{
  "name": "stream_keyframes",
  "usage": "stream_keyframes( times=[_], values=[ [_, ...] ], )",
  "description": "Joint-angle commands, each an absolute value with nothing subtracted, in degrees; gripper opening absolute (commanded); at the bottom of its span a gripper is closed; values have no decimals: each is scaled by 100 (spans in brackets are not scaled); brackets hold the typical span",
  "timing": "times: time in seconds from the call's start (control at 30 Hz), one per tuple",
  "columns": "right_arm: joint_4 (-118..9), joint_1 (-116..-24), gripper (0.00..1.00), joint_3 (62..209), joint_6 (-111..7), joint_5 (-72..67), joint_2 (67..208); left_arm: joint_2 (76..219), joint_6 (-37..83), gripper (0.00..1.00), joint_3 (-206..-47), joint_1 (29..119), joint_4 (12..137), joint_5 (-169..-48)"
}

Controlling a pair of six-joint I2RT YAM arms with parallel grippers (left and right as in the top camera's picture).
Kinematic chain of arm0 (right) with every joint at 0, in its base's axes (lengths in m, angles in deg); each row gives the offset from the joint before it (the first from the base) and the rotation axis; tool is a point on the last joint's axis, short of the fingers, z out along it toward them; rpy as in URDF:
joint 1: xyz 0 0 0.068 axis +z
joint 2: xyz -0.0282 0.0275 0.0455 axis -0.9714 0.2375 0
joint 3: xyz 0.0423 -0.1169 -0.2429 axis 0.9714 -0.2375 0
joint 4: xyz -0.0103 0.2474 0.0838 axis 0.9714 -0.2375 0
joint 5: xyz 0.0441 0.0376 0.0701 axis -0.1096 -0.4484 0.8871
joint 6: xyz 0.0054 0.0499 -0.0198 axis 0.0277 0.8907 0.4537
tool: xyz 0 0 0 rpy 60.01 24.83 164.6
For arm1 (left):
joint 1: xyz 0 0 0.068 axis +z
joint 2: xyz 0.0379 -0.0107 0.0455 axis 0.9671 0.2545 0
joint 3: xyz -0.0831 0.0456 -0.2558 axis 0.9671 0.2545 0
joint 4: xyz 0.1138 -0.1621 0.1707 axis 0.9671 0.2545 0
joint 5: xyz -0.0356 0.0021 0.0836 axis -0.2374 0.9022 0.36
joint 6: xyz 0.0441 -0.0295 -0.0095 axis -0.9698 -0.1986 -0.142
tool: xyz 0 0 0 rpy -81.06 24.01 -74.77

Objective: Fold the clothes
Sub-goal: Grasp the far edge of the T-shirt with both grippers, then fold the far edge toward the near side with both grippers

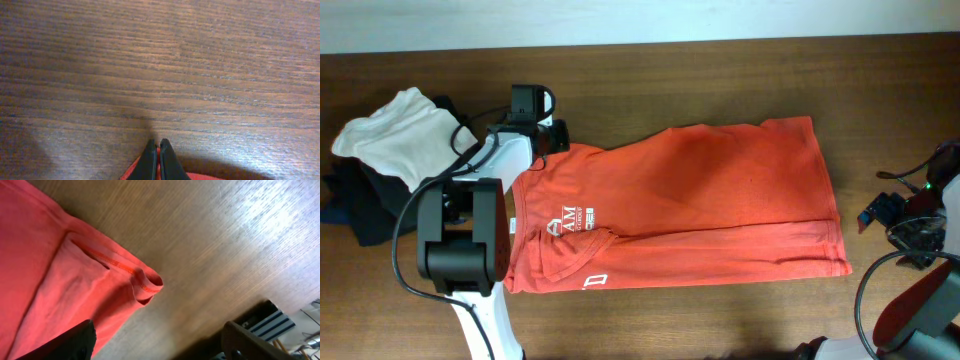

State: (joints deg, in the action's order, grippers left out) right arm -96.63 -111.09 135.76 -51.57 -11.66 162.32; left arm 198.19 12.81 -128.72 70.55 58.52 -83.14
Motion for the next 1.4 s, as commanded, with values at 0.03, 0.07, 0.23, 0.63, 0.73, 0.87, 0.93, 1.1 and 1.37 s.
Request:
stream_keyframes(
  times=[0.03,0.07,0.23,0.63,0.73,0.87,0.93,1.1,1.37],
  values=[
    [-9053,-10845,87,13689,-6256,414,16077,19557,1249,1,-13497,7081,6906,-8318],
    [-8797,-10694,91,13689,-6475,670,16083,19419,1249,1,-13596,7081,7238,-8371],
    [-7049,-9651,99,13689,-6569,661,16343,18833,1249,1,-13670,7079,8278,-8928],
    [-3602,-8982,96,13689,-6088,-123,17950,18759,1249,1,-13670,7079,9146,-9092],
    [-3099,-8941,93,13689,-6086,-125,18356,18759,1249,1,-13666,7079,9161,-9092],
    [-2734,-8941,91,13689,-5839,-420,18737,18759,1249,1,-13661,7079,9161,-9092],
    [-2588,-8945,91,13689,-5784,-532,18901,18759,1249,1,-13659,7079,9161,-9092],
    [-2457,-8908,68,13687,-5740,-517,19034,18759,1249,1,-13659,7079,9159,-9092],
    [-2443,-8899,6,13689,-5738,-517,19034,18759,1246,1,-13659,7076,9207,-9090]
  ],
)
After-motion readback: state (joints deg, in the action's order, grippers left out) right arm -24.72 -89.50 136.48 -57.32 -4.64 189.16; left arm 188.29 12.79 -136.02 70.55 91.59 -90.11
